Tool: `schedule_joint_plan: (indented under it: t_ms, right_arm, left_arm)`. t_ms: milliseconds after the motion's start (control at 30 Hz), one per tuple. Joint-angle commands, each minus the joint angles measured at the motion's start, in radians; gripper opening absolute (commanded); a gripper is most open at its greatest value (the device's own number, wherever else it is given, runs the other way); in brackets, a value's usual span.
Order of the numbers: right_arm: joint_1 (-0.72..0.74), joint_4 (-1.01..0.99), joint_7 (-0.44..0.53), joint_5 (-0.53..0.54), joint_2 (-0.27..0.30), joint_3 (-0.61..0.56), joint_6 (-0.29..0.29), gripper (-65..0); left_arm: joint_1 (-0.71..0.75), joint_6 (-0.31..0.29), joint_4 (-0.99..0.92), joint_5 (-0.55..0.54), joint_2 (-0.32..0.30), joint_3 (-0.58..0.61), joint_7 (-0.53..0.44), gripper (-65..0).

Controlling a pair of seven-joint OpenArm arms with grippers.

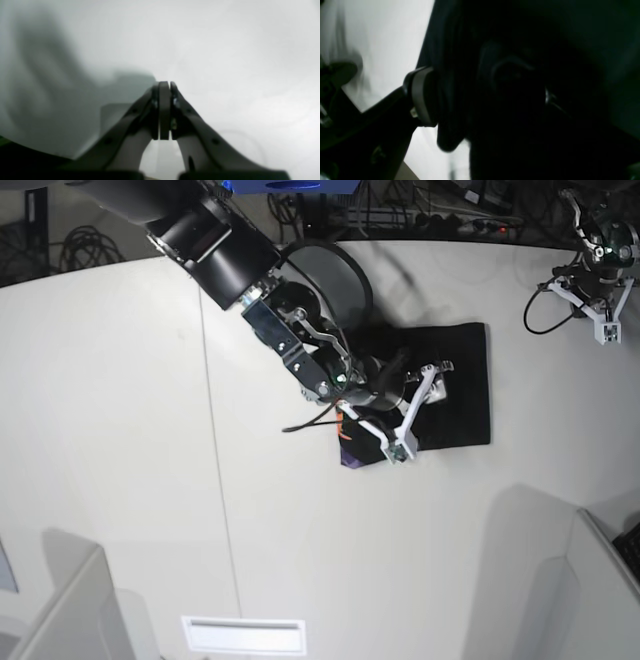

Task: Fold the T-shirt properly
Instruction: 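Fold the held end over onto the other half with the right gripper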

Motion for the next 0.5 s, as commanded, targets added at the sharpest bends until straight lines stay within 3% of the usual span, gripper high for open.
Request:
schedule_joint_plan:
  t_ms: [0, 167, 333, 467]
  right_arm:
    - [0.025, 0.004, 0.023, 0.005, -0.016, 0.001, 0.005, -21.0]
    - [0.063, -0.026, 0.066, 0.011, -0.016, -0.079, 0.005, -21.0]
    - [0.144, -0.03, 0.069, 0.186, -0.016, -0.198, 0.005, -21.0]
    - [0.207, -0.019, 0.133, 0.295, -0.016, -0.274, 0.005, -21.0]
  left_arm:
    - [0.002, -0.001, 0.013, -0.005, -0.015, -0.006, -0.015, -65.0]
    - [0.002, -0.001, 0.013, -0.005, -0.002, -0.008, -0.015, -65.0]
    - [0.002, -0.001, 0.013, -0.005, -0.001, -0.008, -0.013, -65.0]
    - [0.002, -0.001, 0.018, -0.005, -0.001, -0.008, -0.013, -65.0]
